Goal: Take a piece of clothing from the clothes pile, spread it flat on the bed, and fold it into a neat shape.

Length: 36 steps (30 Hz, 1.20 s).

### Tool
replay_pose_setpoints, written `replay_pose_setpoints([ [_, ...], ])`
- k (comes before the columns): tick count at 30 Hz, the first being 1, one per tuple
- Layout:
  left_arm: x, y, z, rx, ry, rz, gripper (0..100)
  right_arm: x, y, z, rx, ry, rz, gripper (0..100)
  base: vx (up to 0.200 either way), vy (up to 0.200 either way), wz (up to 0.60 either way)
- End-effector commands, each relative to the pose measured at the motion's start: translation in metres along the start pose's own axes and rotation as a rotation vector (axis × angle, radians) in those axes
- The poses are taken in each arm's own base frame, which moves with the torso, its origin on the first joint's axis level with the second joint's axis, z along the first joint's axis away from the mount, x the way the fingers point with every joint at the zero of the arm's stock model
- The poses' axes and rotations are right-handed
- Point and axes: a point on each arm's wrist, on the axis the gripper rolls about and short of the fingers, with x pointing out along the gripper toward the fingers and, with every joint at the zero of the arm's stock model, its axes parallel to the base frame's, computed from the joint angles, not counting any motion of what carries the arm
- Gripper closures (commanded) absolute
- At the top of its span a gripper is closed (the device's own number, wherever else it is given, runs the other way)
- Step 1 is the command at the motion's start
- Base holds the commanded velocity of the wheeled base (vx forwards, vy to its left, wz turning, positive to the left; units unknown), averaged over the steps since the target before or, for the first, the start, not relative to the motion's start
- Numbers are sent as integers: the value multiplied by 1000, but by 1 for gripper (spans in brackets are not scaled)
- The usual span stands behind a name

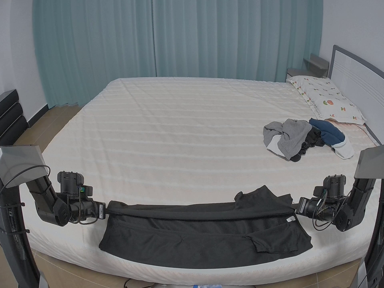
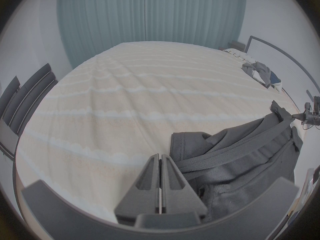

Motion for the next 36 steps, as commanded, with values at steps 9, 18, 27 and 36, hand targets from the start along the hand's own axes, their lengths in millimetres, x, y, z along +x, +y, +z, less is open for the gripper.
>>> replay_pose_setpoints([
  [9,-9,-1,-13,48,101,3,100,-11,-10,-18,-43,73,-35,100,0,0,0],
  [18,-11,-3,-17,60,134,2,100,-11,-12,-24,-57,97,-44,100,0,0,0],
  [27,-13,-4,-17,62,133,6,0,-8,-9,-20,-55,66,-24,0,0,0,0],
  [36,-27,-2,-4,49,73,5,0,-6,0,2,27,-47,14,0,0,0,0],
])
